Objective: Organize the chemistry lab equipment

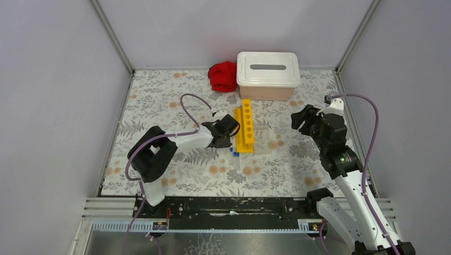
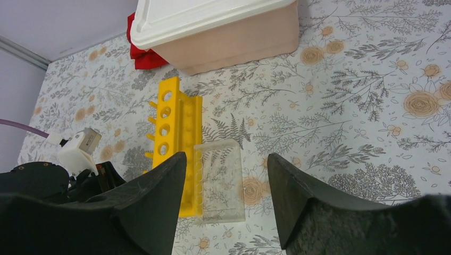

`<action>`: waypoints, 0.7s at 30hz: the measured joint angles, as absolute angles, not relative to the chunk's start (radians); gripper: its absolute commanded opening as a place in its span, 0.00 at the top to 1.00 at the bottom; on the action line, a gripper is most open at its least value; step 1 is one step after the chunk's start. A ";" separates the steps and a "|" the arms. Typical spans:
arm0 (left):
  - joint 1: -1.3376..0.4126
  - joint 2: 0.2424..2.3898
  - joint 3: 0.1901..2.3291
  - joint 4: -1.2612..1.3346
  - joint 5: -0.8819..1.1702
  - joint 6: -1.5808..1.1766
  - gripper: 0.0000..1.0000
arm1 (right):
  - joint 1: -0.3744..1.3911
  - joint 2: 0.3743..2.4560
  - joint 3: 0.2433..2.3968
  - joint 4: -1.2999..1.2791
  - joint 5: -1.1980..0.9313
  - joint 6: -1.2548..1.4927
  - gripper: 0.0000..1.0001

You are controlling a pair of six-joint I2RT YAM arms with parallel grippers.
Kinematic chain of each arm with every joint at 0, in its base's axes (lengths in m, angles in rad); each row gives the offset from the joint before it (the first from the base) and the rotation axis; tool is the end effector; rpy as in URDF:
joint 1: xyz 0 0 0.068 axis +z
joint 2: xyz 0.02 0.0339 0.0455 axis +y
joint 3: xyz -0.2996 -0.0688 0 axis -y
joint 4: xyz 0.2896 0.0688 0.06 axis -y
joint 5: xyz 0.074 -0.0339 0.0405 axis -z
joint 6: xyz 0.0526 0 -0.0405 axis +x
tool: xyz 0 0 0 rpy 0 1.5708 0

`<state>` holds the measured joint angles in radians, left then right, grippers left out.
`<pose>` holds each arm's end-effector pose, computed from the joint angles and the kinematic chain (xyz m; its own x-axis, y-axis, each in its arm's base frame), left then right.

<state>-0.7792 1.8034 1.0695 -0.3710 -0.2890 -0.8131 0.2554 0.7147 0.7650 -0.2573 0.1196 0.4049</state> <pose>0.2953 -0.2706 0.1445 -0.8600 -0.1293 -0.4937 -0.0614 0.9866 -0.1513 0.1984 0.0453 0.3584 -0.2371 0.3423 -0.9092 -0.0484 0.9305 0.3630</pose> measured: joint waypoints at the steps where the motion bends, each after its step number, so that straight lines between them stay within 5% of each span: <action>1: -0.779 1.805 1.069 -0.371 -0.289 -0.815 0.73 | 0.255 0.713 0.763 -0.258 0.120 0.405 0.35; 21: -0.791 1.776 1.037 -0.371 -0.345 -0.821 0.88 | 0.255 0.710 0.749 -0.258 0.119 0.405 0.35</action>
